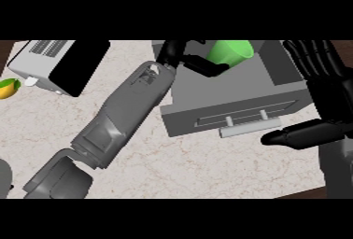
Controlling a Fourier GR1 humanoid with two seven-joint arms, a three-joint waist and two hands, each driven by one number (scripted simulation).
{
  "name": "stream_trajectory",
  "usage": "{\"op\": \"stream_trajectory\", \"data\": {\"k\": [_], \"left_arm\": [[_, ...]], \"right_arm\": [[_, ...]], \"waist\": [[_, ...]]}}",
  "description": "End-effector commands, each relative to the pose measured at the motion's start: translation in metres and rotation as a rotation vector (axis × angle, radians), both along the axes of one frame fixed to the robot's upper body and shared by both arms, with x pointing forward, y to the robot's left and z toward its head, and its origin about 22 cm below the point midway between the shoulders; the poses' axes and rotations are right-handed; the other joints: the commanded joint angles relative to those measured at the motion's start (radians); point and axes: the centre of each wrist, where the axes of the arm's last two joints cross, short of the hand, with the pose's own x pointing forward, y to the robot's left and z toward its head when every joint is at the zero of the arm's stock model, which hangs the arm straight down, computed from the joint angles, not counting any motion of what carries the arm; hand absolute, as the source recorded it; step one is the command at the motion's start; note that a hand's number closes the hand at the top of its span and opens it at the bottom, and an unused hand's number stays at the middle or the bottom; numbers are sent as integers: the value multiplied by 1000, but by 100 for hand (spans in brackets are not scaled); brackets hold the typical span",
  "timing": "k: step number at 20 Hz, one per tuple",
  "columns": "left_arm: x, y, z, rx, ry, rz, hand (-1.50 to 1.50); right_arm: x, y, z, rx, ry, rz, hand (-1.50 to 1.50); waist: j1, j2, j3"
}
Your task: Pick up the cup, place it into the drawer and close the drawer
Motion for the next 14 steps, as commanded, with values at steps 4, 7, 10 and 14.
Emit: {"op": "stream_trajectory", "data": {"k": [4, 7, 10, 14], "left_arm": [[-4, 3, -8, -176, -9, 2, -150], [-4, -4, 10, -288, -45, -69, -150], [-4, -6, 17, -376, -89, -52, -150], [-4, 0, 5, -404, -123, 14, -150]], "right_arm": [[6, 23, 2, 30, 25, 232, -150], [4, 36, 0, -19, 37, 385, 150], [3, 43, 1, -73, 85, 509, 150], [-5, 39, -9, -397, 192, 564, 150]], "waist": [[-28, 8, -1], [-16, 5, -2], [-2, -3, -3], [42, -16, -3]]}}
